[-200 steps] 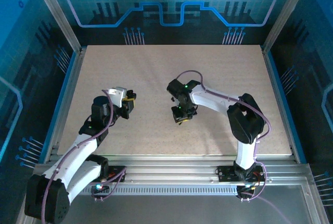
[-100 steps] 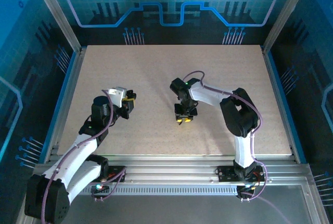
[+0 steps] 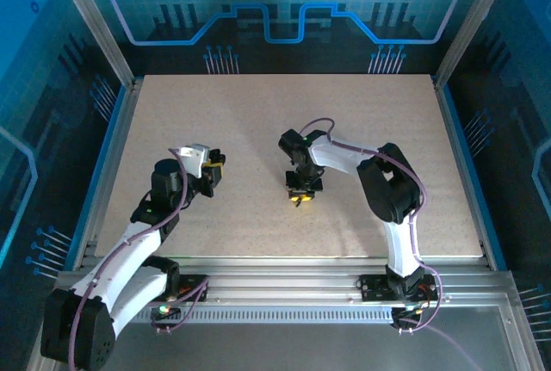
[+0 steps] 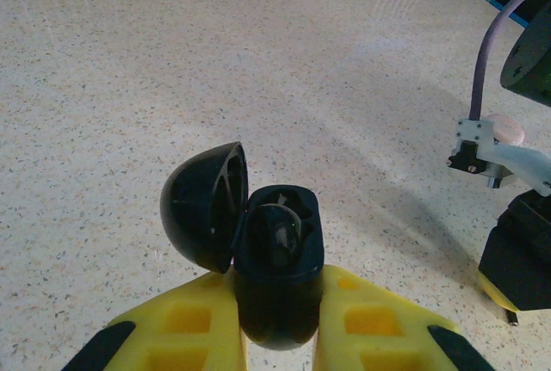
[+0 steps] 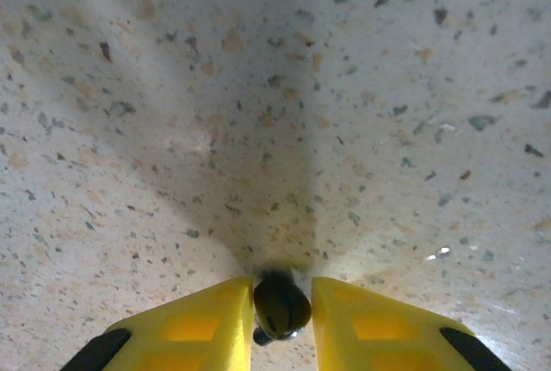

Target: Insert the wireless bluetooth earbuds into the charging case

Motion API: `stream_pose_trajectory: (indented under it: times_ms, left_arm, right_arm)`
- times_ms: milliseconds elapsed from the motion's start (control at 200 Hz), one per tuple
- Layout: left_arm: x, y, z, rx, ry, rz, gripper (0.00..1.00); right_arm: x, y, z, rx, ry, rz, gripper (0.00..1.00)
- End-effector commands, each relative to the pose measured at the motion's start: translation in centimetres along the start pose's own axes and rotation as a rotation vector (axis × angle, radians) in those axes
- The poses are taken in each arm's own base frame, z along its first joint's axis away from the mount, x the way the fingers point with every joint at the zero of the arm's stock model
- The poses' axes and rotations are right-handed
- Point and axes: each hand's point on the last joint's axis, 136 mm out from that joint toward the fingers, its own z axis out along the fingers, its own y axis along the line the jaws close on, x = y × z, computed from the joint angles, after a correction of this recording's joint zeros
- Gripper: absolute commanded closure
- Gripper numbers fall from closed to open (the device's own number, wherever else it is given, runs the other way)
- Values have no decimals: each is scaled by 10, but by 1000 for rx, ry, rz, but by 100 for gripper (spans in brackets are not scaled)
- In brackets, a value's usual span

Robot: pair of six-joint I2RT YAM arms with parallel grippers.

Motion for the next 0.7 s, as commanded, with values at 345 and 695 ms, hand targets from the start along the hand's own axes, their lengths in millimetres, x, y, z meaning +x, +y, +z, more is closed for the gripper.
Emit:
stream_pose_trajectory:
  times_ms: [345,695]
  left_arm:
    - [-13,-4,-2,27,-27,-5,97]
    - [-14,-33,4,187,-30,-11,97]
  right_arm:
    - [-2,-3,3,46,-32,-34,80]
    - [-11,7,-55,-51,-254,-88,81]
